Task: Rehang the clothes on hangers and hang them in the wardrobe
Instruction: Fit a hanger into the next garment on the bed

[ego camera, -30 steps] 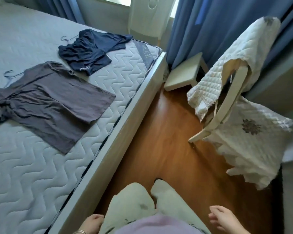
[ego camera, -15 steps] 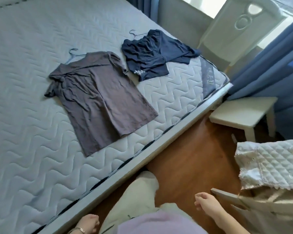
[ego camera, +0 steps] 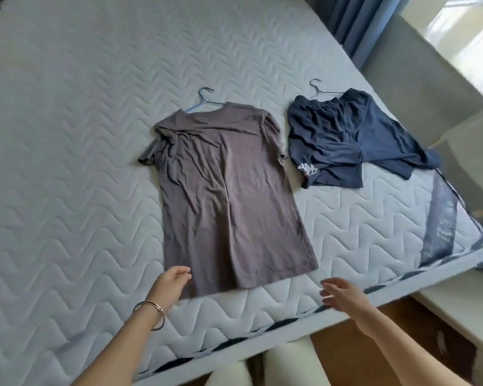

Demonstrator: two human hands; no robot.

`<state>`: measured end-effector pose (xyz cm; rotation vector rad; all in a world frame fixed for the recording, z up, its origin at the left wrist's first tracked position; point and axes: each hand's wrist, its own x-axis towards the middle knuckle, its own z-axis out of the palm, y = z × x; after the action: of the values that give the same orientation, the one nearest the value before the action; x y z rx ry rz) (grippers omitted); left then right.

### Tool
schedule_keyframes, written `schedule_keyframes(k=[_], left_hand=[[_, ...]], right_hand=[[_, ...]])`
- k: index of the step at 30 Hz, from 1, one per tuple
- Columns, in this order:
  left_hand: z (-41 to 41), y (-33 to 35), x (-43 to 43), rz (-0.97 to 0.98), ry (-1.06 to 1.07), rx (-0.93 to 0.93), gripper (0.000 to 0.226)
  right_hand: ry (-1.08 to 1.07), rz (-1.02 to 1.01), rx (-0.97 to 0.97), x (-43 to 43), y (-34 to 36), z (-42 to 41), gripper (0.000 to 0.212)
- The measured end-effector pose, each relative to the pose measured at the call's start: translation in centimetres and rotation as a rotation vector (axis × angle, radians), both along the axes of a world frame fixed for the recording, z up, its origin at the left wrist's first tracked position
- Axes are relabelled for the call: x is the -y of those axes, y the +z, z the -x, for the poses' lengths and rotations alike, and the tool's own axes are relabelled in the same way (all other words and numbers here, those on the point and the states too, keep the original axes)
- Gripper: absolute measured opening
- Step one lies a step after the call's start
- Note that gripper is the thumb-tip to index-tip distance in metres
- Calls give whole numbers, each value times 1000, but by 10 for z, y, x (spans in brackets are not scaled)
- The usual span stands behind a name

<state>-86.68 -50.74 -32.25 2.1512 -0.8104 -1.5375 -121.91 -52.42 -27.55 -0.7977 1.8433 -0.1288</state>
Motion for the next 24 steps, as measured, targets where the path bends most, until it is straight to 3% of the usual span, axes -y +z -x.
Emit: schedule_keyframes(k=[5,10,13,15,17,24], left_hand=[[-16,-23,112,81,22,150,18],[-15,-99,245,138,21,243,30],[-17,-148,323,224,-128,422,38],[-22,-186,361,302,-340,607,44],[-25,-221,377,333,-518,796,52],[-26,-260,373,445,-566,997,53]], right_hand=[[139,98,9,150,-29,-50,23],[327,230,-11,301,-93,-108,21],[464,323,-85,384,-134,-142,26],[515,394,-132,436,-159,-162,28],[547,475,-157,482,-178,-181,30],[767,799,-281,626,-225,-262,40]])
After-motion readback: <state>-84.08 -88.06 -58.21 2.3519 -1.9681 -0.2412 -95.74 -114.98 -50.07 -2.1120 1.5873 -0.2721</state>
